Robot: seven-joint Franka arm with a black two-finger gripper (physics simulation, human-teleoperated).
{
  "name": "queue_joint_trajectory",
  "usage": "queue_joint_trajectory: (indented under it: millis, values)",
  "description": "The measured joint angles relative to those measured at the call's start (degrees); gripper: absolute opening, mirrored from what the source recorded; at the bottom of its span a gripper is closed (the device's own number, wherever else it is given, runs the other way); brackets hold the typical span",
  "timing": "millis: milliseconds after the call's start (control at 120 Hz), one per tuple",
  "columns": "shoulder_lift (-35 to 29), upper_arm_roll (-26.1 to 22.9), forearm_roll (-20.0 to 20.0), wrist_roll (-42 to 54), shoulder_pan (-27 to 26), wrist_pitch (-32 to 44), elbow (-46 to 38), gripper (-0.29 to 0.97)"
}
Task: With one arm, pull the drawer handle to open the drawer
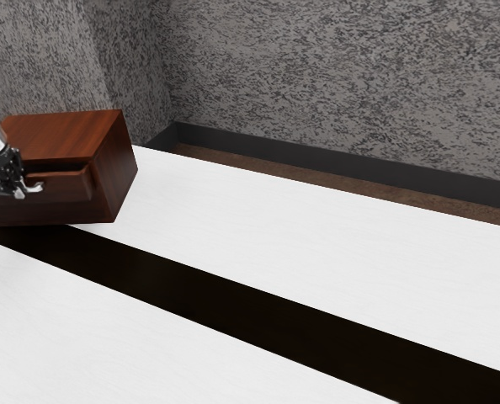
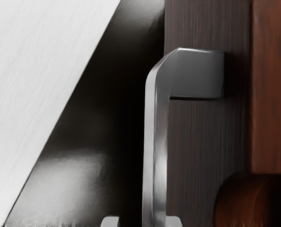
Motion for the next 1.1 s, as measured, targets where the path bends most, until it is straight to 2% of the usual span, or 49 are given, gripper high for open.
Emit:
queue_joint_trajectory:
  millis: [1100]
  values:
    - [-9.3, 0.4, 0.1, 0.2, -0.1, -1.7, -11.1, -0.03]
